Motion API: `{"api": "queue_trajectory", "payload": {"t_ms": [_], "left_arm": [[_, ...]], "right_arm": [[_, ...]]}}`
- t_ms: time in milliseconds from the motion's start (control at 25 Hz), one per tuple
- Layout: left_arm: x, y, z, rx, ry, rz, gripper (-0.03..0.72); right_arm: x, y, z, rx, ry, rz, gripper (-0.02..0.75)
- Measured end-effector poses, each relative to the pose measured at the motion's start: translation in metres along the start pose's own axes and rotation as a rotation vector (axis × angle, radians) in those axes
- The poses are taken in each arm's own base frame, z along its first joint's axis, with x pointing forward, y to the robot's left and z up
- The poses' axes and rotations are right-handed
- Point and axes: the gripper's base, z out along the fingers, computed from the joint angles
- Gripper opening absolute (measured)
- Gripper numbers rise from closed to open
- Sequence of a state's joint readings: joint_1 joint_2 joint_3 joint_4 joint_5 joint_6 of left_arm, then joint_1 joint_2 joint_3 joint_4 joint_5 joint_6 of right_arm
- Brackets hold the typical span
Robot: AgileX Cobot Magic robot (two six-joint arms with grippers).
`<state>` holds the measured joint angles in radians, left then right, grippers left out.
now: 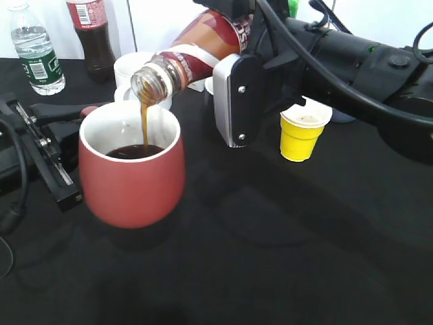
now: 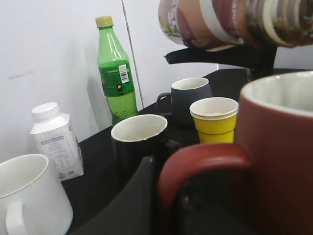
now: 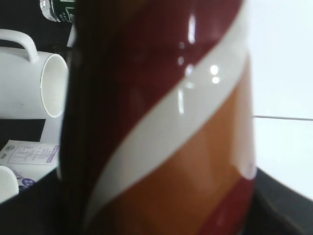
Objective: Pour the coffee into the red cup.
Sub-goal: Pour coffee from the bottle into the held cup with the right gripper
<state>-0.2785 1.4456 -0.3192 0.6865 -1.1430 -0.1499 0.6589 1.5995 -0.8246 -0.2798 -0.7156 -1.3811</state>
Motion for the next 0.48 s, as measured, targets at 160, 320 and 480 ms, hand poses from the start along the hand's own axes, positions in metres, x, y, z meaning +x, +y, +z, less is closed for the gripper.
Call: {"api": "queue_trajectory", "payload": {"t_ms": [160, 320, 480], "left_arm": [[0.0001, -0.0001, 0.0000, 0.001, 0.001, 0.000, 0.048], [0.0001, -0.0001, 0.0000, 0.002, 0.001, 0.001, 0.048], [0.0001, 0.0001, 0.0000, -0.001, 0.002, 0.000, 0.048]], "right_arm": [[0.0000, -0.0001, 0.0000, 0.001, 0.000, -0.001, 0.529], [0.0000, -0.0001, 0.0000, 0.001, 0.000, 0.056, 0.529], [0.0000, -0.0001, 0.0000, 0.001, 0.000, 0.138, 0.529]]}}
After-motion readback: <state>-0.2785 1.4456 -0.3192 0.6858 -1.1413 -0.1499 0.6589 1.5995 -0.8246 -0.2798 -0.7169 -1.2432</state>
